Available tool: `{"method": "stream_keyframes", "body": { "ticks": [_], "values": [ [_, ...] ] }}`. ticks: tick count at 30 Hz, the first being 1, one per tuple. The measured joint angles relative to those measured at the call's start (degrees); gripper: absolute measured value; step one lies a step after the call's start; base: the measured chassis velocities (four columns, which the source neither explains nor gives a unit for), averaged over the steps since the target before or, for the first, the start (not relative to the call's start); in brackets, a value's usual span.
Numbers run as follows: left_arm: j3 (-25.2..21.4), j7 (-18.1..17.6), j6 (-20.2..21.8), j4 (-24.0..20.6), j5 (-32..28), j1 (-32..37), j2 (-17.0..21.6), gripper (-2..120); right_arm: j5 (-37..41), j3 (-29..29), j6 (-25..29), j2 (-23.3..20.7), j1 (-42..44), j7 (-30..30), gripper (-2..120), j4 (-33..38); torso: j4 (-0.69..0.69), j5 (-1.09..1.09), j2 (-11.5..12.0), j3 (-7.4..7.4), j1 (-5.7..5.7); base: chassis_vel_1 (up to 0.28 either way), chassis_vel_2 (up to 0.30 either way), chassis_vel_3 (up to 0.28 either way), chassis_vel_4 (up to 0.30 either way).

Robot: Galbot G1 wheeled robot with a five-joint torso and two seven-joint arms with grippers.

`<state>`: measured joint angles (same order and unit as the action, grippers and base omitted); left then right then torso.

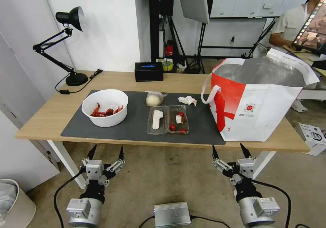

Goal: Pick up the trash from the table and place it into the takeout bag.

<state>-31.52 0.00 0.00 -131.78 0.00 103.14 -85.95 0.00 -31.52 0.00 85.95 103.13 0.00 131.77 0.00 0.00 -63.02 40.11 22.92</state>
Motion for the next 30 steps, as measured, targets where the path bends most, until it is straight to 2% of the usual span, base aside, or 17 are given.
{"method": "stream_keyframes", "body": {
  "ticks": [26,29,30],
  "values": [
    [0.0,0.0,0.0,0.0,0.0,0.0,0.0,100,0.0,0.0,0.0,0.0,0.0,0.0,100,0.0,0.00,0.00,0.0,0.00,0.00,0.000,0.000,0.000,0.000],
    [0.1,-0.1,-0.1,0.0,-0.4,-0.4,0.1,100,0.5,-0.6,0.0,-0.5,0.1,-0.1,100,0.1,0.01,0.02,0.0,0.00,0.00,0.000,0.000,0.000,0.000],
    [0.5,-0.6,-0.4,0.2,-1.3,-1.1,0.5,100,2.0,-2.5,0.0,-2.1,0.5,-0.4,100,0.8,0.03,0.01,0.0,0.00,0.00,0.000,0.000,0.000,0.000]
  ]
}}
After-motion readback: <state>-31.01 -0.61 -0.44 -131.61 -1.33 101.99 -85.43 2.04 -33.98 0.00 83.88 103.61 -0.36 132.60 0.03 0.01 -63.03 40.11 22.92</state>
